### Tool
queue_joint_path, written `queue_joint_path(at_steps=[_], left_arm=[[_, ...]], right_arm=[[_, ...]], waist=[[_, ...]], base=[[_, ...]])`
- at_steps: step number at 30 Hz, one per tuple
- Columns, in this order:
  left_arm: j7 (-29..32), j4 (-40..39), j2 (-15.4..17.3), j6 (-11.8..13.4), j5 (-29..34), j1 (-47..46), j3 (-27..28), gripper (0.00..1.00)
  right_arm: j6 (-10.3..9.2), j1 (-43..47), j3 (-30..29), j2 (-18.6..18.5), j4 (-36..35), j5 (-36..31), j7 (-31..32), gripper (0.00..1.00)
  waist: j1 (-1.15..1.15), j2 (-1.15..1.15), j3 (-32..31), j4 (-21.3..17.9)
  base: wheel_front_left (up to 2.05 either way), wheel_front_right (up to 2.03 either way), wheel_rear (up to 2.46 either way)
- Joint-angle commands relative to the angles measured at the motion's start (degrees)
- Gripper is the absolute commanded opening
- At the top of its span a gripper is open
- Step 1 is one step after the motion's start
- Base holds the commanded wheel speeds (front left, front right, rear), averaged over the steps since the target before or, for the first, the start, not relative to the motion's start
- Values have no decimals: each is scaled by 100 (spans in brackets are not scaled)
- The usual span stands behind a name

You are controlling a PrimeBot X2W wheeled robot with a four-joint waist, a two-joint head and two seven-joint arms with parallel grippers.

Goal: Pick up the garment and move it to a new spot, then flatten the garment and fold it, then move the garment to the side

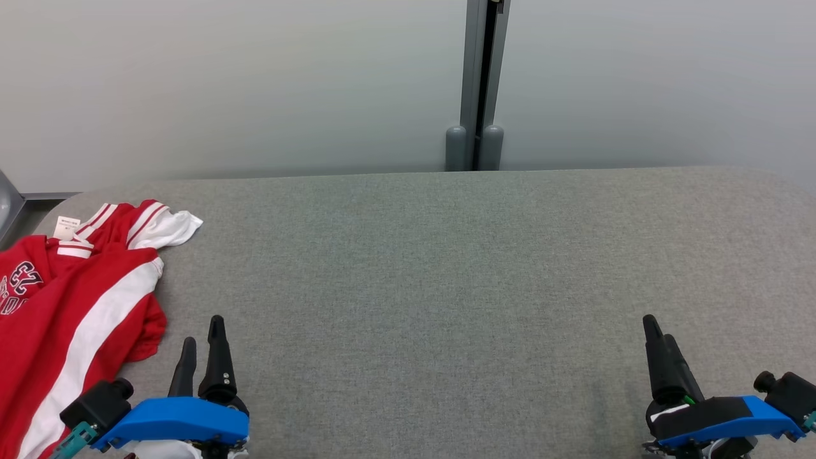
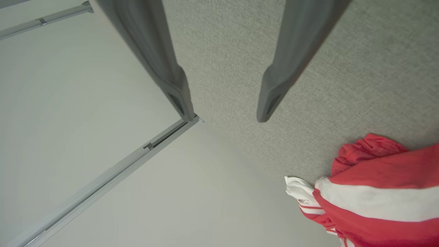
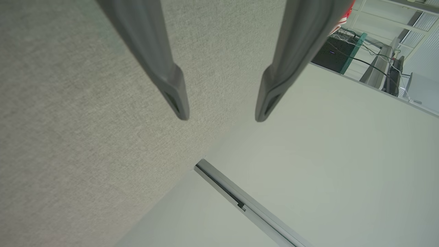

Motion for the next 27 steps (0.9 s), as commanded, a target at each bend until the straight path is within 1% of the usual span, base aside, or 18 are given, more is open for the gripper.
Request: queue_joint_path(at_steps=[1,14,27], left_arm=[[-55,-80,60,22,187,-53,-39,100],[-282,-15,107,85,1160,-41,-221,100],[-484,99,144,181,1978,-14,-375,100]], right_arm=[[15,-54,-2,-41,-51,-177,-62,100],[17,-51,-26,-48,13,-1154,-288,100],[17,-43,12,-55,197,-2017,-451,100]], waist=[[0,0,0,3],[0,0,-16,13],[0,0,-34,43]], base=[[0,0,0],[0,0,0],[0,0,0]])
